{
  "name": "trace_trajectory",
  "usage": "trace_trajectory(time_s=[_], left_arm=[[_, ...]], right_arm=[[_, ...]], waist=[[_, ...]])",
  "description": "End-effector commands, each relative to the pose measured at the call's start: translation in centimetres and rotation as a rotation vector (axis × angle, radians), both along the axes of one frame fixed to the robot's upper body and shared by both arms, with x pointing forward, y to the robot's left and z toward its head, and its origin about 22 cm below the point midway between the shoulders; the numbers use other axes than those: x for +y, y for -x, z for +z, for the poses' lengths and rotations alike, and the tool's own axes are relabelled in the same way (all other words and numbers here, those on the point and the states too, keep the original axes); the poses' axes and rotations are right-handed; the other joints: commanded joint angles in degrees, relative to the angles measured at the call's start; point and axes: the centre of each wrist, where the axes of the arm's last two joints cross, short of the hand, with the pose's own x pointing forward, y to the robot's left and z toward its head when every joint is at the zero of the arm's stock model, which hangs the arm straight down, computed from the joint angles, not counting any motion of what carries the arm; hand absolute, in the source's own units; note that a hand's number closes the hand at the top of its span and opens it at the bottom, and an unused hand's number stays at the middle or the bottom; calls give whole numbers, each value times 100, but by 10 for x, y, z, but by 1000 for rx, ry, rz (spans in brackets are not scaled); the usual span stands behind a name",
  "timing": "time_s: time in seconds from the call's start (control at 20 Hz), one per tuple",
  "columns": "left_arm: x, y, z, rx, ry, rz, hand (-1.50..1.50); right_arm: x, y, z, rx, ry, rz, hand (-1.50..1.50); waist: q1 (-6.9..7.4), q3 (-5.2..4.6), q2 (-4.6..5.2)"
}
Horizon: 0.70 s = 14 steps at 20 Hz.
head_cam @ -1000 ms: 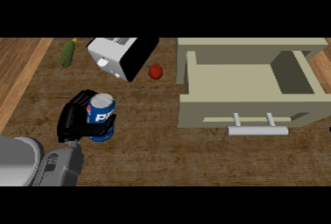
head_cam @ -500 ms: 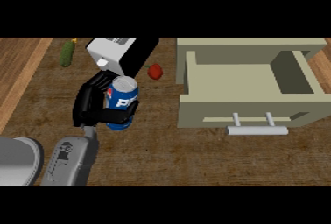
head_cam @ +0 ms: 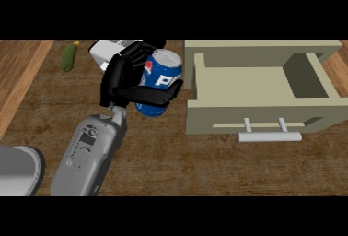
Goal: Pick up the can, place it into the drawer and close the drawer
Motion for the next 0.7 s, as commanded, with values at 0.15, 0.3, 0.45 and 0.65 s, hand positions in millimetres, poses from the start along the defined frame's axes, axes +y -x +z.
trace_trajectory(time_s=[0.15, 0.3, 0.45, 0.65], left_arm=[[-40, -26, 40, -41, -37, -29, 150], [-62, -29, 63, -49, -48, -32, 150], [-82, -48, 90, -50, -58, -14, 150], [-96, -49, 91, -46, -68, -20, 150]], right_arm=[[-4, 0, -6, -7, 10, -1, -150], [-4, 13, 10, 23, -3, 0, -150], [-2, 2, -3, 1, 4, 16, -150], [2, -9, 5, -12, 1, 21, -150]], waist=[[-24, -1, 11], [-53, -2, 5], [-106, 1, 30], [-70, -1, 25]])
